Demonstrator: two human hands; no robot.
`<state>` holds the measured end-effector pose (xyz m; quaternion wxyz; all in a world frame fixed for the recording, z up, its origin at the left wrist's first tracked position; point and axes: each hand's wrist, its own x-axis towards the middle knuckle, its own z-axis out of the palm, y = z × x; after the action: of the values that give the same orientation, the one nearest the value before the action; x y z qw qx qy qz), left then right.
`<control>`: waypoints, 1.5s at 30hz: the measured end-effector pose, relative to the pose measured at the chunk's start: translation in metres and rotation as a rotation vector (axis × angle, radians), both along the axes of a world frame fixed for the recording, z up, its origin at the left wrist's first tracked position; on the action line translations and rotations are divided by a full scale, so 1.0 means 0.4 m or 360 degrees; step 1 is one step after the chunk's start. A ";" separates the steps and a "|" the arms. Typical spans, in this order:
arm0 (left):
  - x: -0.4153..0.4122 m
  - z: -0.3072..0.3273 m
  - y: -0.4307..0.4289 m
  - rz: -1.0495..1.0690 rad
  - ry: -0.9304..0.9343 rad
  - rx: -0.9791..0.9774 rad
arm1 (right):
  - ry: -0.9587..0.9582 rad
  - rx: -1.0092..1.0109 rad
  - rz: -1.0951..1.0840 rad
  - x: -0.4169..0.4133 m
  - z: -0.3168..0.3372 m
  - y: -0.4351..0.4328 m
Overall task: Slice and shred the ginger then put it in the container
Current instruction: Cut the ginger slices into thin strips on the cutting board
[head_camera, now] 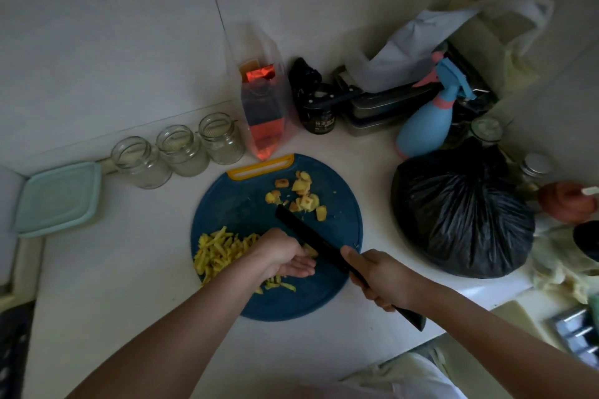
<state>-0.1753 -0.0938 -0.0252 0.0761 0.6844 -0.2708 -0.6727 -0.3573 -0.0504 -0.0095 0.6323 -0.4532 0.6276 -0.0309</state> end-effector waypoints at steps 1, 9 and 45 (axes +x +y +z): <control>0.000 -0.001 0.000 -0.0002 -0.0012 -0.0008 | 0.0001 0.0010 0.0002 -0.003 0.002 0.002; 0.001 0.005 -0.001 -0.0026 -0.0004 -0.0009 | -0.0020 0.0013 0.0031 -0.010 0.007 0.013; 0.010 -0.010 -0.011 -0.0051 0.0035 -0.0015 | -0.0004 0.0024 -0.0271 0.051 -0.042 0.029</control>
<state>-0.1713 -0.0982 -0.0293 0.0715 0.6721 -0.2840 -0.6800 -0.3371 -0.0389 -0.0261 0.6317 -0.3932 0.6633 -0.0804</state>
